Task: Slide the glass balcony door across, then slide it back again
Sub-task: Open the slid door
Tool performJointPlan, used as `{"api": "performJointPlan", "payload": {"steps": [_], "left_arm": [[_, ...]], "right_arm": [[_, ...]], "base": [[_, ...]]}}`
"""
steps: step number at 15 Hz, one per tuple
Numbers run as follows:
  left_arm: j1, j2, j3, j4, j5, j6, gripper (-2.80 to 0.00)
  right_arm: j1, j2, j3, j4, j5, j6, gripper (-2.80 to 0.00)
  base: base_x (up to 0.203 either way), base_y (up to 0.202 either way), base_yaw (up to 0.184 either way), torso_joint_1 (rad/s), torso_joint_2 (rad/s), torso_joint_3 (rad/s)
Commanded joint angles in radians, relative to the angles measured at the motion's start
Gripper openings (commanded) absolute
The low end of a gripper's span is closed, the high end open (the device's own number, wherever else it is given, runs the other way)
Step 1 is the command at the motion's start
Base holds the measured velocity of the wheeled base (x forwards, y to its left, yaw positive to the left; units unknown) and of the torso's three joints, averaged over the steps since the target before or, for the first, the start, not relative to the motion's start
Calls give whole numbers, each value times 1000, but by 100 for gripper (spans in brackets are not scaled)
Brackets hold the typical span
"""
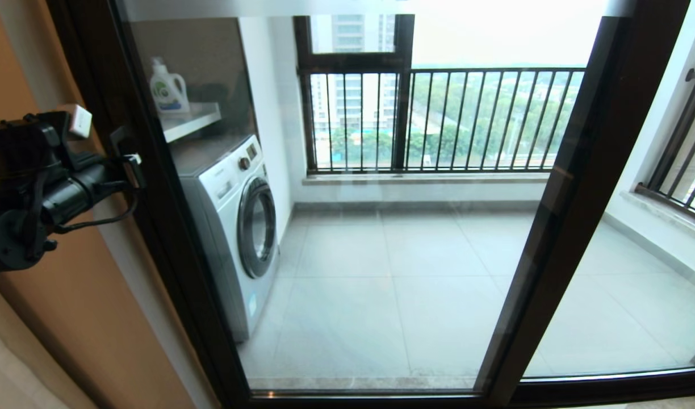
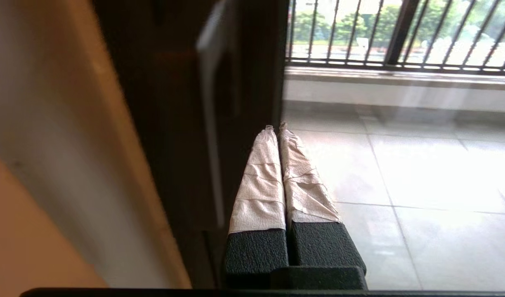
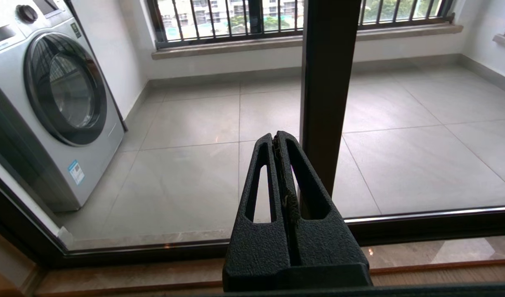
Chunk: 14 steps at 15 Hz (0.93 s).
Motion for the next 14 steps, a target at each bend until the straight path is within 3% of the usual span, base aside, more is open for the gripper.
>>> {"api": "performJointPlan", "payload": {"steps": [1, 6, 14], "left_arm": [[-18, -75, 0, 10, -5, -2, -280], [1, -86, -36, 13, -4, 3, -280], [107, 25, -181, 71, -12, 4, -280]], "right_arm": [[0, 0, 12, 0, -1, 1, -280], [0, 0, 12, 0, -1, 1, -280], [0, 0, 12, 0, -1, 1, -280]], "base": [[0, 0, 0, 0, 0, 0], [0, 0, 0, 0, 0, 0], [0, 0, 0, 0, 0, 0]]}}
